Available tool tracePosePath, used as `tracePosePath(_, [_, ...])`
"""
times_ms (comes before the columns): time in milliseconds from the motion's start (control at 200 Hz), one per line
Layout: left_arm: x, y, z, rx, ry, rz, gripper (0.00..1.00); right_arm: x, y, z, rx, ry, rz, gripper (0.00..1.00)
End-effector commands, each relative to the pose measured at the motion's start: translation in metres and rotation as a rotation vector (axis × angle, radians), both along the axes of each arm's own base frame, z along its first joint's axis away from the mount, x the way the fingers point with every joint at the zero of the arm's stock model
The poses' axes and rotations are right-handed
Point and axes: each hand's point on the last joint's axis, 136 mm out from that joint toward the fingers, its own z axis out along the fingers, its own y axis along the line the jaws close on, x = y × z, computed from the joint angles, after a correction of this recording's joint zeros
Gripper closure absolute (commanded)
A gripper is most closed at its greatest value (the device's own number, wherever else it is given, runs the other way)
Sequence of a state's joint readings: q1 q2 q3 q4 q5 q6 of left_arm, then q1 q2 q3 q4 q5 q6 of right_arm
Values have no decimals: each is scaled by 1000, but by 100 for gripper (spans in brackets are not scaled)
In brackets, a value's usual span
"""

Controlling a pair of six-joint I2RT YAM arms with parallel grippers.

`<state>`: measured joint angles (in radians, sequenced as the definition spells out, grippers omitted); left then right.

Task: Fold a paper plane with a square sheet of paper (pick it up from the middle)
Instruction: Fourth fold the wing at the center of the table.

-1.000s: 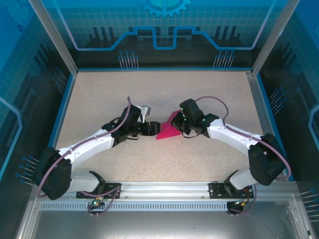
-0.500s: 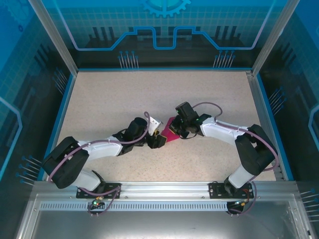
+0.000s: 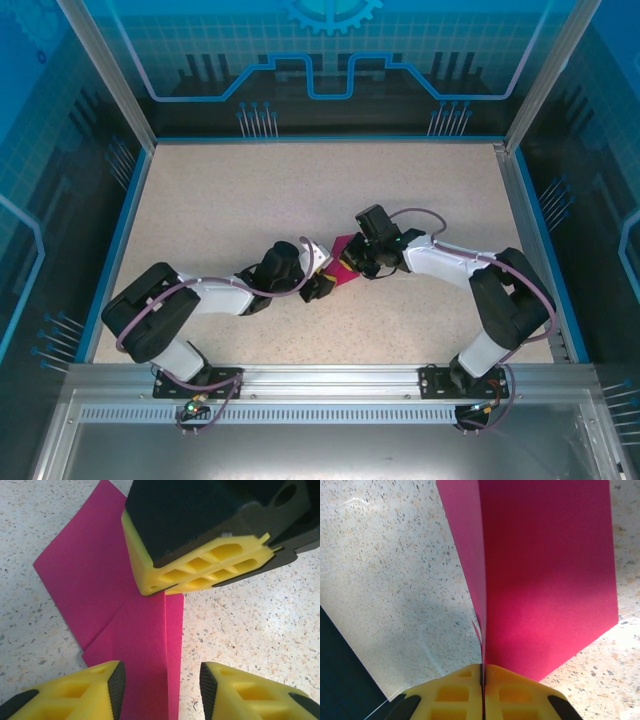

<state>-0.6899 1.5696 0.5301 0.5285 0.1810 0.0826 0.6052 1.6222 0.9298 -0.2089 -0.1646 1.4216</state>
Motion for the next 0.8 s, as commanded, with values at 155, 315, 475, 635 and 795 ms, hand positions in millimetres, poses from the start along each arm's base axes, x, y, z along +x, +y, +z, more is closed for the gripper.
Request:
tracePosePath(155, [-4,-6,-12,17,-29,-35,59,-2,-2,-7,23,55,-12,93])
tracePosePath(315, [-1,-4,-16,29,-37,-21,66,-3,-2,-6,28,64,-13,93])
tracePosePath(475, [-1,-3,-19,36,-37,-17,74,-3,-3,-6,35,72,-15,92])
tracePosePath(635, [-1,-3,-21,38,-33,-16,81,-4,-5,-5,35,73,-14,89])
tracePosePath(795, [-2,-3,-21,28,-9,-8,88,-3,-12,-2,22,50,7,69])
